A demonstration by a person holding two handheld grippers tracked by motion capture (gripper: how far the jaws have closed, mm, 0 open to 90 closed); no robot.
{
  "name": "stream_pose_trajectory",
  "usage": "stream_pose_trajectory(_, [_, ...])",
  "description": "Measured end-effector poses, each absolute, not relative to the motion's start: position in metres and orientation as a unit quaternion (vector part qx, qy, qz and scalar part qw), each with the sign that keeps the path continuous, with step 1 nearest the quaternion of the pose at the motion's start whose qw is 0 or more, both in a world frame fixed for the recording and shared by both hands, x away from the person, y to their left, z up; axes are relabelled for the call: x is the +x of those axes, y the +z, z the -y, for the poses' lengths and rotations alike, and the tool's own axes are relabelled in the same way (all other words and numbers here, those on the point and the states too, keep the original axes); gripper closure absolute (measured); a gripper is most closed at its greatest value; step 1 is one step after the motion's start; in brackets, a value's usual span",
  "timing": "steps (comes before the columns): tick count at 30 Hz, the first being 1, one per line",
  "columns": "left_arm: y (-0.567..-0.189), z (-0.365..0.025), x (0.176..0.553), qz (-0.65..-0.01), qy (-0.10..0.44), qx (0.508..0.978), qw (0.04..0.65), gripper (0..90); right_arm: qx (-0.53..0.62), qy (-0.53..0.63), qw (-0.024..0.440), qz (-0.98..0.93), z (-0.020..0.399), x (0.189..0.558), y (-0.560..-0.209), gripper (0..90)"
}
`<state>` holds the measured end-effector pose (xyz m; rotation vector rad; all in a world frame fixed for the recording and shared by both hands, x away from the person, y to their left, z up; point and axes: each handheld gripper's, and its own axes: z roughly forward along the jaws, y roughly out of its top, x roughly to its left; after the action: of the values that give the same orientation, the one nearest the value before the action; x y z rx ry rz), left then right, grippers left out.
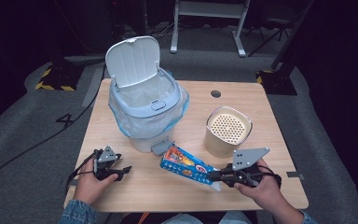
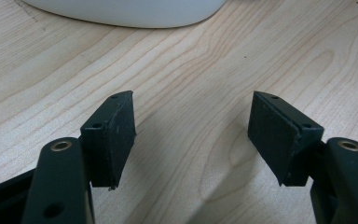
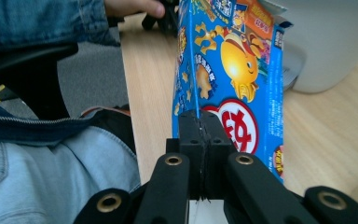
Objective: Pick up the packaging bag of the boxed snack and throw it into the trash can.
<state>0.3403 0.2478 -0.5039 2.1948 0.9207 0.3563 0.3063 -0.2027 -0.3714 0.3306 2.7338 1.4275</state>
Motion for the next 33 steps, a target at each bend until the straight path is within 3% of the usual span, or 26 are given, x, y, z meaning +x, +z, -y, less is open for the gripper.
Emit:
stream_pose_trajectory(15, [-0.504, -0.248, 0.34, -0.357, 0.139, 0.851, 0.359, 32.8, 0.098, 0.495, 0.061, -0.861, 0.222, 0.323, -0.304, 89.6])
stream_pose_trajectory(33, [-0.504, -0.248, 0.34, -0.358, 0.137, 0.85, 0.36, 33.0, 0.085, 0.504, 0.122, -0.851, 0.209, 0.337, -0.245, 89.5])
